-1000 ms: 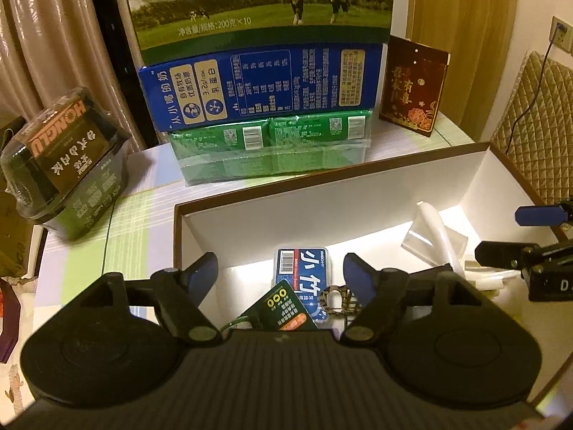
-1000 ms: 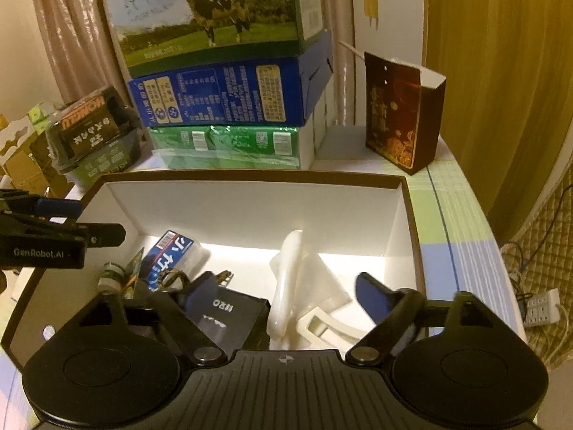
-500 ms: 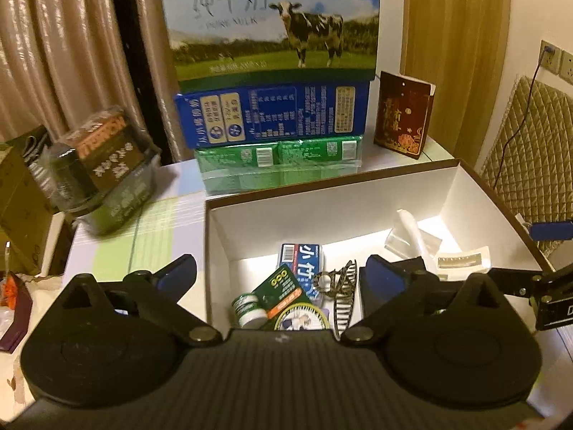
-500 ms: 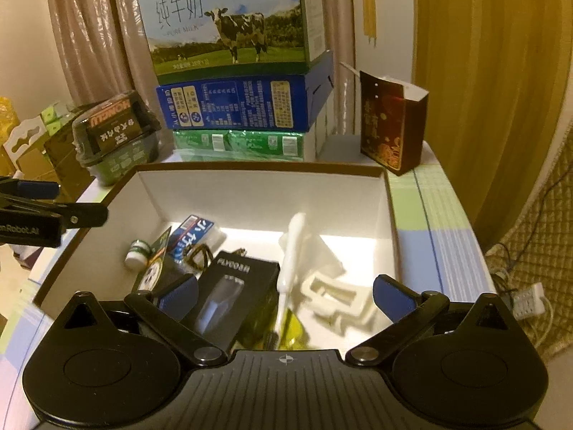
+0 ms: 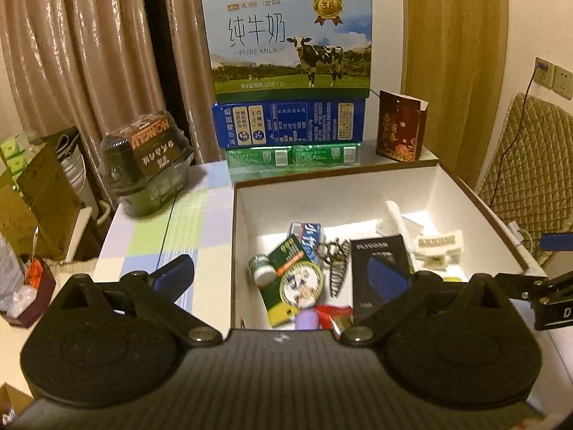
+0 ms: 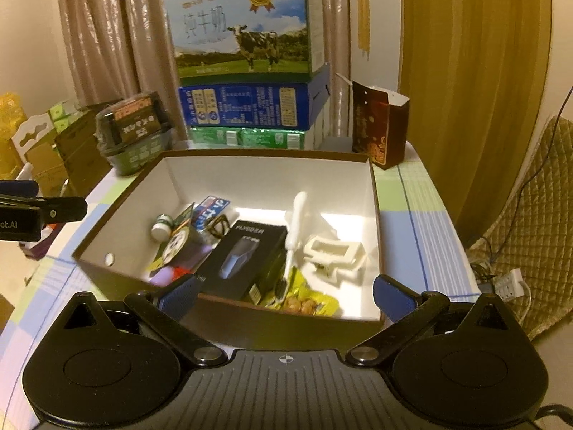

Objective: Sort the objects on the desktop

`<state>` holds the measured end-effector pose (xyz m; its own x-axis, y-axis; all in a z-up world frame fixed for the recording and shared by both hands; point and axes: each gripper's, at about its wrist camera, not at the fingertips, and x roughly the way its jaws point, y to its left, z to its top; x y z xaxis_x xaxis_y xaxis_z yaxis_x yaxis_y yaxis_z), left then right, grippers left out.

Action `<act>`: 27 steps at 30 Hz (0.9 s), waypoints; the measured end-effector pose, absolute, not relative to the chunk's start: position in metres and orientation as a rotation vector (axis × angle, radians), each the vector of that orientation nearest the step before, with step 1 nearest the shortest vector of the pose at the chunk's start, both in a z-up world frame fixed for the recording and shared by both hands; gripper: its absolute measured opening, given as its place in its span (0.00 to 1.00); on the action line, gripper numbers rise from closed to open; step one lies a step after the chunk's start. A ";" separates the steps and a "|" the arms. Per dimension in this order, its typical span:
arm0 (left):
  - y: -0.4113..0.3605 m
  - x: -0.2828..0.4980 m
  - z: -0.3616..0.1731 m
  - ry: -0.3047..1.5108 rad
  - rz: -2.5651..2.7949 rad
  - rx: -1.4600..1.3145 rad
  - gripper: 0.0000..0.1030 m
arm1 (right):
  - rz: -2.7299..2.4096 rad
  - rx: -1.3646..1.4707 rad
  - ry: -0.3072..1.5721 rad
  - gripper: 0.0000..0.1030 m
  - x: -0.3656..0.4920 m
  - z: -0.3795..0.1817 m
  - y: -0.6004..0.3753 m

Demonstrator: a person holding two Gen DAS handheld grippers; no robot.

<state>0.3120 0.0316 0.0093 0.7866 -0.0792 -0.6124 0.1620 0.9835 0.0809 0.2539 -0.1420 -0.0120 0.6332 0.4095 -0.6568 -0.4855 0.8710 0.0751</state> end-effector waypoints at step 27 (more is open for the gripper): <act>0.010 0.180 0.035 0.663 -0.043 0.067 0.99 | 0.606 -0.089 0.702 0.98 0.166 0.014 -0.184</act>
<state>0.1803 0.0104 0.0353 0.7875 -0.0184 -0.6161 0.0611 0.9970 0.0484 0.1660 -0.1843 0.0141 0.6007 0.4927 -0.6296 -0.5508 0.8259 0.1208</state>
